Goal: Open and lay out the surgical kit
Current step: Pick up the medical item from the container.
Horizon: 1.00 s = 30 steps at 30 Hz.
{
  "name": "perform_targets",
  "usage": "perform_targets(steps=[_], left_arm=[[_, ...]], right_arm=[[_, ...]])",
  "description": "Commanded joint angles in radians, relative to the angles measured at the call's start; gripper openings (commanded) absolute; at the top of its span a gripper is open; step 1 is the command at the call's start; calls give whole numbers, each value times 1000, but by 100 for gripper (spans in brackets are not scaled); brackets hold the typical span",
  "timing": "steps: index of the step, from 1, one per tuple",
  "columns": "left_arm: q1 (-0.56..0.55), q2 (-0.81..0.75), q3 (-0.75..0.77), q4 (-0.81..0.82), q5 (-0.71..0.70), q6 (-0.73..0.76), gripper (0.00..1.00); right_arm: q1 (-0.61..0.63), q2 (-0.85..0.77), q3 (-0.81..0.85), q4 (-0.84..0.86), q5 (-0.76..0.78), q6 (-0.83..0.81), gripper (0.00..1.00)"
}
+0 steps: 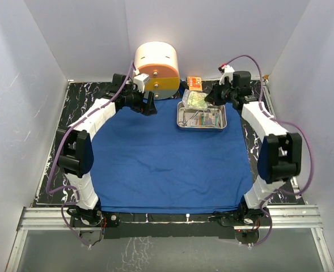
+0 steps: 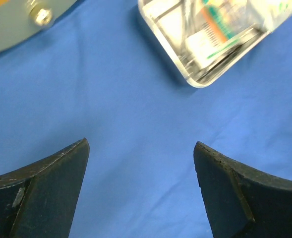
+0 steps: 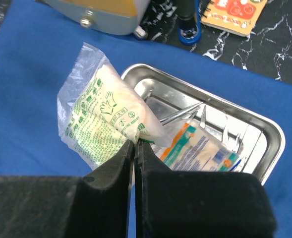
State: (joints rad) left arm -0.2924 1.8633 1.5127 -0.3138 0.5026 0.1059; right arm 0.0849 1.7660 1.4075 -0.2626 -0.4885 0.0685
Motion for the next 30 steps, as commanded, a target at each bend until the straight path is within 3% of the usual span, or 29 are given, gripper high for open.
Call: perform_targets(steps=[1, 6, 11, 17, 21, 25, 30], left_arm=[[-60, 12, 76, 115, 163, -239, 86], [-156, 51, 135, 215, 224, -458, 86], [-192, 56, 90, 412, 250, -722, 86], [-219, 102, 105, 450, 200, -798, 81], [-228, 128, 96, 515, 215, -845, 67], [-234, 148, 98, 587, 247, -875, 44], [-243, 202, 138, 619, 323, -883, 28]], right_arm=[[4, -163, -140, 183, -25, 84, 0], [5, -301, -280, 282, 8, 148, 0], [7, -377, -352, 304, 13, 182, 0], [7, -407, -387, 310, -28, 217, 0], [7, -422, -397, 310, -37, 241, 0], [6, -437, -410, 313, -48, 247, 0], [7, -448, -453, 339, -51, 256, 0]])
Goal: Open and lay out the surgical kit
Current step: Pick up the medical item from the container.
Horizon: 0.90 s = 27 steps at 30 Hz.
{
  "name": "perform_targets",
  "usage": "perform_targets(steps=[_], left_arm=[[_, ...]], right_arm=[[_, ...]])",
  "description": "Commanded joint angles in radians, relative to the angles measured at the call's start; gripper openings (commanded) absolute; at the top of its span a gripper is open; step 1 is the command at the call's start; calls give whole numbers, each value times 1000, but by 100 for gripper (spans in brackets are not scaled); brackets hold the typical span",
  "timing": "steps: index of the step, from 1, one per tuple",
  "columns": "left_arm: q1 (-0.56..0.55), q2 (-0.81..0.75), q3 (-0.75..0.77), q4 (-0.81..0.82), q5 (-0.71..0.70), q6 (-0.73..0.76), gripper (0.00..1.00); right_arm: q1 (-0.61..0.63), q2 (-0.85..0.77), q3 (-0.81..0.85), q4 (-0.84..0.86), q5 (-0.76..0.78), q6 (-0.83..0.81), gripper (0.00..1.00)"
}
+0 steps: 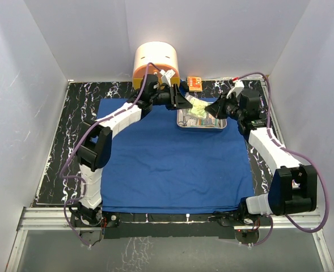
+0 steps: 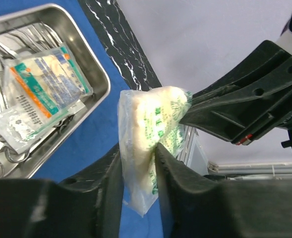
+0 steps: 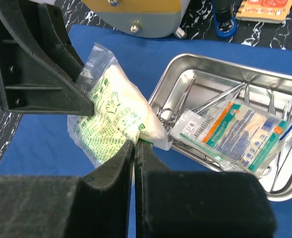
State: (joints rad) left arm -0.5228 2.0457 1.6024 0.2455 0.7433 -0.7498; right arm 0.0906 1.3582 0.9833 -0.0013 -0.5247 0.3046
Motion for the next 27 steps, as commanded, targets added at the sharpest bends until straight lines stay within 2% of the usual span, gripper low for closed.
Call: perform_targets(steps=[1, 2, 3, 4, 8, 12, 16, 22, 27], left_arm=[[-14, 27, 48, 71, 96, -29, 23], [-15, 30, 47, 79, 107, -28, 16], [-14, 33, 48, 86, 119, -25, 7], [-13, 33, 50, 89, 131, -18, 0], [-15, 34, 73, 49, 199, 55, 0], [-24, 47, 102, -95, 266, 174, 0], [-76, 84, 167, -373, 292, 417, 0], [-194, 278, 471, -867, 363, 746, 0], [-273, 393, 627, -999, 381, 823, 0]], right_arm=[[1, -42, -38, 82, -14, 19, 0], [1, -42, -47, 85, -14, 17, 0], [1, -43, -53, 87, -17, 10, 5], [1, -45, -56, 78, -19, -3, 19], [-8, -89, -36, -42, 36, -128, 50], [-53, -149, 13, -216, 173, -228, 67], [-184, -168, 64, -338, 187, -260, 70], [-310, -152, 137, -421, 190, -252, 71], [-471, -119, 143, -438, 105, -239, 71]])
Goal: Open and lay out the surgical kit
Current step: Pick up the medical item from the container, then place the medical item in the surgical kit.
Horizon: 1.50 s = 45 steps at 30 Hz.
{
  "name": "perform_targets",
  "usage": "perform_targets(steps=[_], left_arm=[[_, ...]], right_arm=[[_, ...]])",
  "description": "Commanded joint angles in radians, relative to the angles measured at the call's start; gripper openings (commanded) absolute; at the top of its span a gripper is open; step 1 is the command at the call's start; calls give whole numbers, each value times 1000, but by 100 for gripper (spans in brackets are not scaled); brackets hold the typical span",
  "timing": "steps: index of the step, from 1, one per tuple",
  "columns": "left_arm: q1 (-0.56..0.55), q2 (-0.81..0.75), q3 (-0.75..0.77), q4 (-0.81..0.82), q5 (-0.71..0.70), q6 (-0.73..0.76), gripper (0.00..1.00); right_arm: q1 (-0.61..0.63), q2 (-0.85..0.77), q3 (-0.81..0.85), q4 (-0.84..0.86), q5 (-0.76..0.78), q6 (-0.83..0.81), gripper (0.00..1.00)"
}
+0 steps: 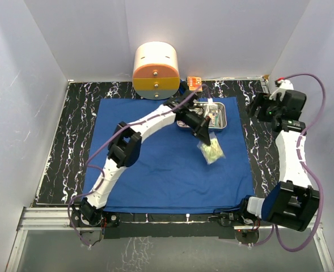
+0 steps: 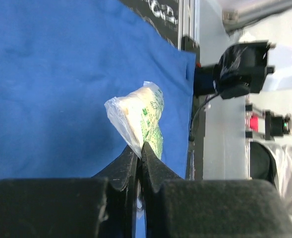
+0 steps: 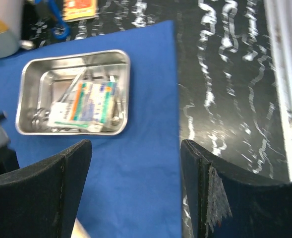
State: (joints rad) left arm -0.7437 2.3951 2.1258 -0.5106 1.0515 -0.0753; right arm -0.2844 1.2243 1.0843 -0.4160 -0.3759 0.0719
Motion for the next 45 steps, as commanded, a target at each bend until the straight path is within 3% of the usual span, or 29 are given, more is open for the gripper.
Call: perform_targets(steps=[1, 8, 22, 27, 32, 37, 42, 45], left_arm=[[-66, 62, 126, -254, 74, 153, 0], [-147, 223, 352, -365, 85, 193, 0], [-184, 378, 453, -312, 131, 109, 0], [-184, 396, 472, -255, 122, 68, 7], [-183, 405, 489, -209, 97, 42, 34], [-174, 355, 488, -250, 25, 110, 62], [-152, 258, 437, -306, -40, 211, 75], [-146, 139, 317, -316, -172, 306, 82]], right_arm=[[-110, 15, 35, -24, -53, -10, 71], [-128, -29, -28, -2, -70, -23, 70], [-128, -51, -92, 23, -119, -18, 69], [-128, -61, -96, 19, -98, -26, 69], [-128, -44, -93, 16, -97, -28, 69], [-128, -20, -78, 3, -93, -32, 68], [-128, 8, -56, 6, -118, -67, 67], [-124, 38, -25, 22, -136, -102, 66]])
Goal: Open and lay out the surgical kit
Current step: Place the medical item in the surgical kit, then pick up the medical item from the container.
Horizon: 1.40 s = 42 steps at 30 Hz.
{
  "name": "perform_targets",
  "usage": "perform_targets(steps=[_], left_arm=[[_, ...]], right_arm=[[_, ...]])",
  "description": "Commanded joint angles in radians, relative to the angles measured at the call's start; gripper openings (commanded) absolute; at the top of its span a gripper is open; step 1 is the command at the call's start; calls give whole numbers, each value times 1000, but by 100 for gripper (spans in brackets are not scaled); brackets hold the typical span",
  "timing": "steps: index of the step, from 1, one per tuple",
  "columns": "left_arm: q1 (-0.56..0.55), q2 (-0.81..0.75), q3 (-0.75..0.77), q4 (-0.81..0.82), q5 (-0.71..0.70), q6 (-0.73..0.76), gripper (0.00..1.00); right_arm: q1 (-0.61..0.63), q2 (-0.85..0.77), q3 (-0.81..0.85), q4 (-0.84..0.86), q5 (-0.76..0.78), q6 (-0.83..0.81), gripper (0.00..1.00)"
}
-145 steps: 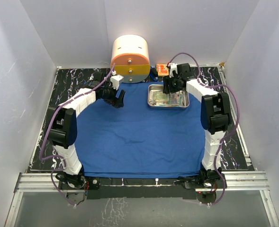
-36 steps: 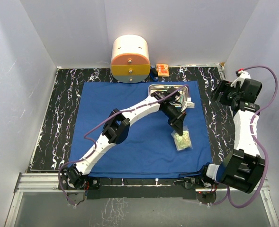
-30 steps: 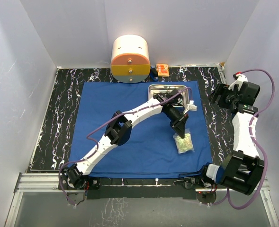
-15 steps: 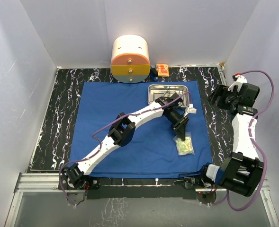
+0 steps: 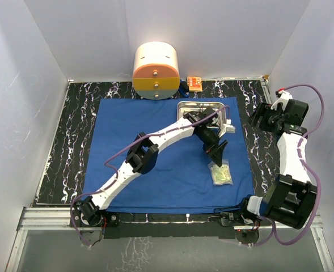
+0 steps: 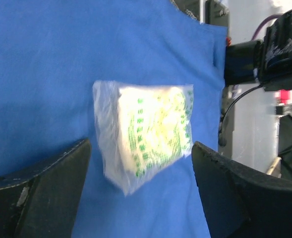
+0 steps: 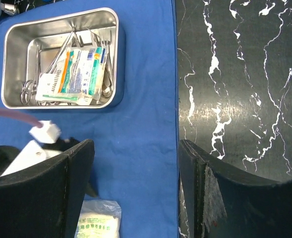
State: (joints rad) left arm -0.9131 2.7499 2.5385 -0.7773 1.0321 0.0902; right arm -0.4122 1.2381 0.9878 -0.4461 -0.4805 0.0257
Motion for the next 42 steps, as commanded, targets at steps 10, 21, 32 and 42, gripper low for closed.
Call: perform_targets(steps=[10, 21, 32, 42], left_arm=[[33, -666, -573, 68, -667, 335, 92], [61, -972, -972, 237, -909, 374, 97], [66, -998, -1017, 292, -964, 346, 97], [66, -990, -1022, 306, -976, 338, 97]], right_arm=[[209, 202, 208, 104, 55, -154, 63], [481, 511, 375, 109, 283, -204, 61], [545, 721, 480, -5, 412, -193, 57], [545, 717, 457, -10, 407, -199, 34]])
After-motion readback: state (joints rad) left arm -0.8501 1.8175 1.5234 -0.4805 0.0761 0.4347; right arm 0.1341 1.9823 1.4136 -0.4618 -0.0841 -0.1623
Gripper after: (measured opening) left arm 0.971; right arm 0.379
